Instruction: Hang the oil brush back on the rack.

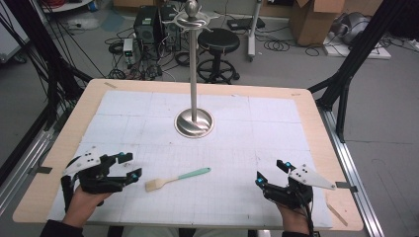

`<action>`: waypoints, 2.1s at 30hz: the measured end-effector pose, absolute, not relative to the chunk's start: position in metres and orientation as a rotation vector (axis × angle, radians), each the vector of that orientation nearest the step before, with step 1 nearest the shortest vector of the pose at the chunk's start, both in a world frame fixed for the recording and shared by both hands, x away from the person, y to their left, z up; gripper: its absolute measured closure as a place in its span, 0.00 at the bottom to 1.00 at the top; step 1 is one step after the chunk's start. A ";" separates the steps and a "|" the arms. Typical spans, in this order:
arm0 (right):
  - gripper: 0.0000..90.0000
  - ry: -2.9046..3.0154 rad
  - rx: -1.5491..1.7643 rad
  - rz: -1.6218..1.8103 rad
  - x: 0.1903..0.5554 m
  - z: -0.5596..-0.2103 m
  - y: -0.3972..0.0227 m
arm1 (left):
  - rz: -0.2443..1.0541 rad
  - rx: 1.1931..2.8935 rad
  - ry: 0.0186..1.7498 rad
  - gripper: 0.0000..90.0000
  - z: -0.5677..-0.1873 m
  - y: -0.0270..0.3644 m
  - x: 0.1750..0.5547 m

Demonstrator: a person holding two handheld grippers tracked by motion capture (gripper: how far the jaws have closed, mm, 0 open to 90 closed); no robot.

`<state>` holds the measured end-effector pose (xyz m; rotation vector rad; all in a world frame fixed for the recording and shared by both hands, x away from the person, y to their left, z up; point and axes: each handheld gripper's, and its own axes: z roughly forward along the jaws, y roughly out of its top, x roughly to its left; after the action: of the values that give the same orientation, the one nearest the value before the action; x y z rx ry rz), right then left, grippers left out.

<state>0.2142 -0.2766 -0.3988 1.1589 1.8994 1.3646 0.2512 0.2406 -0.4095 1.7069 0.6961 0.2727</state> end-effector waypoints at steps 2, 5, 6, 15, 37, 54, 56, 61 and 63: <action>0.21 1.906 1.157 1.361 0.215 -0.400 -0.276 | 0.248 1.752 0.675 0.33 -0.412 0.231 0.252; 0.21 1.912 1.158 1.366 0.216 -0.400 -0.275 | 0.219 1.816 0.654 0.36 -0.415 0.219 0.255; 0.21 1.919 1.155 1.365 0.216 -0.400 -0.275 | 0.199 1.855 0.650 0.38 -0.419 0.209 0.257; 0.21 1.925 1.149 1.362 0.216 -0.400 -0.274 | 0.179 1.990 0.647 0.46 -0.435 0.169 0.268; 0.21 1.941 1.144 1.356 0.217 -0.401 -0.271 | 0.261 2.174 0.610 0.79 -0.448 0.135 0.283; 0.21 1.942 1.147 1.362 0.217 -0.400 -0.271 | 0.196 2.169 0.615 0.91 -0.447 0.135 0.285; 0.21 1.942 1.144 1.363 0.217 -0.400 -0.271 | 0.173 2.159 0.617 0.91 -0.446 0.135 0.284; 0.21 1.947 1.148 1.365 0.217 -0.400 -0.271 | 0.152 2.118 0.596 0.91 -0.442 0.135 0.280; 0.21 1.948 1.142 1.366 0.217 -0.400 -0.271 | 0.143 2.092 0.591 0.91 -0.439 0.136 0.279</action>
<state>0.2168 -0.2707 -0.4003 1.1423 1.9477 1.3658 0.2787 0.1360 -0.4393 2.0917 0.5913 0.1430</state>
